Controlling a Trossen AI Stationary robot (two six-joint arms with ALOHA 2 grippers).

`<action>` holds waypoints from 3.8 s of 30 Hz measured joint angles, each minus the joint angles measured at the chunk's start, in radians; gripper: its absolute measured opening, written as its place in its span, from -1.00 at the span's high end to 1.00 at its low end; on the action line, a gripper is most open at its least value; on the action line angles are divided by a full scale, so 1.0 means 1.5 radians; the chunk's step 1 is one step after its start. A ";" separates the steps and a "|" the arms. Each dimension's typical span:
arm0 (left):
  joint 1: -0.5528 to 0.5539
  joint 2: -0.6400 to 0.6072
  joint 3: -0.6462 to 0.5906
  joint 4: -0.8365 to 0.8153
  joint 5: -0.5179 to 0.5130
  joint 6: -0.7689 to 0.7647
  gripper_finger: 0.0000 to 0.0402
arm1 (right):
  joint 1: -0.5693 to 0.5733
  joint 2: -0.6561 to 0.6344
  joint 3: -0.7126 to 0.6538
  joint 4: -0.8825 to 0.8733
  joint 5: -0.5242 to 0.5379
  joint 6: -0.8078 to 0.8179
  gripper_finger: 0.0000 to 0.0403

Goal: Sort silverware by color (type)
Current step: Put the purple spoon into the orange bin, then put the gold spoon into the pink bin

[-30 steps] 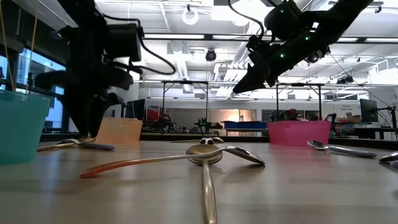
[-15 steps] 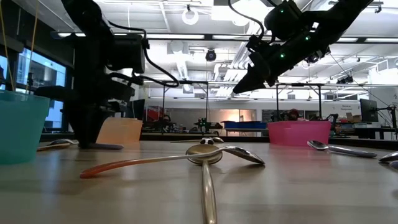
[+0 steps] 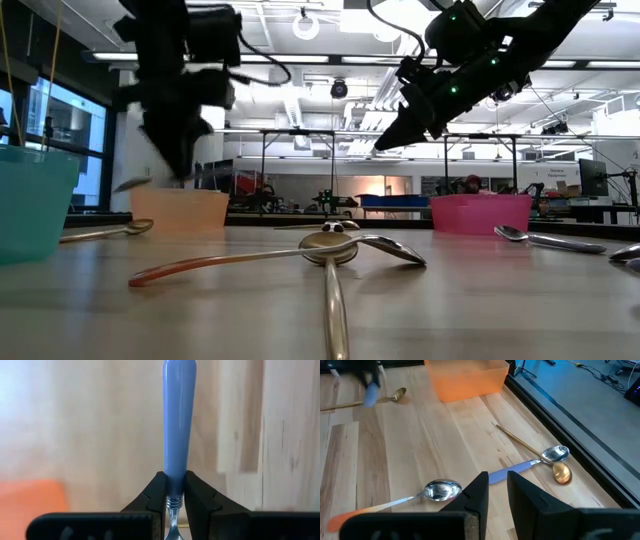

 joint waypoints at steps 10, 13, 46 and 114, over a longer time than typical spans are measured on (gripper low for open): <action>0.250 -0.071 0.034 -0.012 0.000 -0.140 0.84 | 0.000 0.000 0.000 -0.003 0.000 0.000 0.72; 0.319 -0.068 0.034 -0.001 0.001 -0.136 0.84 | 0.000 0.000 0.000 -0.004 0.000 0.000 0.72; 0.502 0.111 0.020 0.152 0.037 -0.121 0.59 | -0.017 0.000 0.000 -0.004 0.000 -0.020 0.72; 0.283 0.425 0.209 0.411 0.089 0.022 0.46 | -0.009 0.000 -0.084 0.340 -0.278 -0.012 0.72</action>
